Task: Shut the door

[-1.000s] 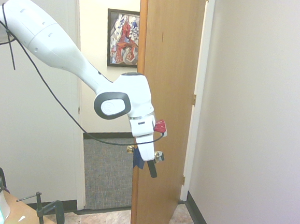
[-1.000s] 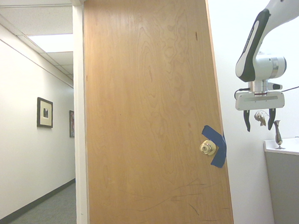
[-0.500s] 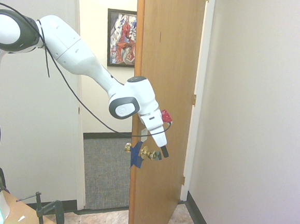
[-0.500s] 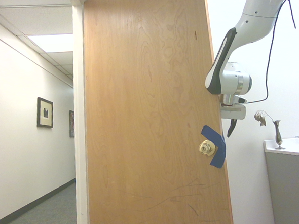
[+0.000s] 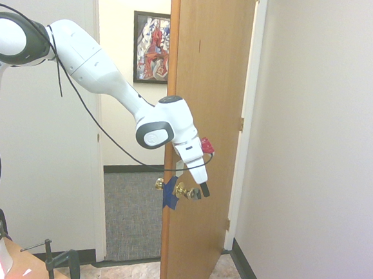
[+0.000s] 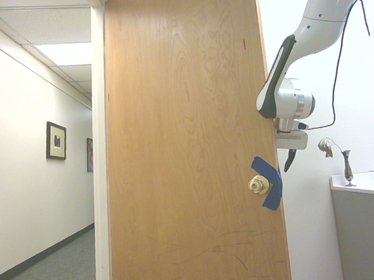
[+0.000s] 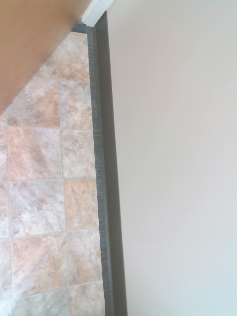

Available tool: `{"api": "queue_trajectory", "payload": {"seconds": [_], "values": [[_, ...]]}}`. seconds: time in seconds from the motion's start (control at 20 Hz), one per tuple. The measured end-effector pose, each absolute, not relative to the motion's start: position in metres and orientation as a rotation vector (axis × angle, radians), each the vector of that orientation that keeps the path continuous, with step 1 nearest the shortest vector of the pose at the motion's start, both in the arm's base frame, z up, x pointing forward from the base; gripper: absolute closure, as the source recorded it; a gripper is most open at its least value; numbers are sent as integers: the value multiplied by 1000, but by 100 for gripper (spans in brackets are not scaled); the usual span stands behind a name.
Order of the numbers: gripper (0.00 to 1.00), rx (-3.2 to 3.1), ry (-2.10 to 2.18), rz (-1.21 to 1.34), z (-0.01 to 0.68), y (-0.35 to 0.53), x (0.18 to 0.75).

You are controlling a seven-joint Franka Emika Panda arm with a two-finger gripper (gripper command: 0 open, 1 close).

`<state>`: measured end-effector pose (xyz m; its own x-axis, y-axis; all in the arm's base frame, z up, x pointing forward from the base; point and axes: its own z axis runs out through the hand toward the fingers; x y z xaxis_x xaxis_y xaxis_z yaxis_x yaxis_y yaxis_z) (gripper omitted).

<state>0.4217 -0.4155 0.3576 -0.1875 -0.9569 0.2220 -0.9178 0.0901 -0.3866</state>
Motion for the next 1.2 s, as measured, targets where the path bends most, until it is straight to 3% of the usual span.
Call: {"api": "queue_trajectory", "payload": {"seconds": [0.6,1.05,1.2], "values": [[0,-1956,2252,-702,359,-413,422],[0,-2191,2104,-708,524,-247,450],[0,-2285,1969,-701,533,-184,462]]}}
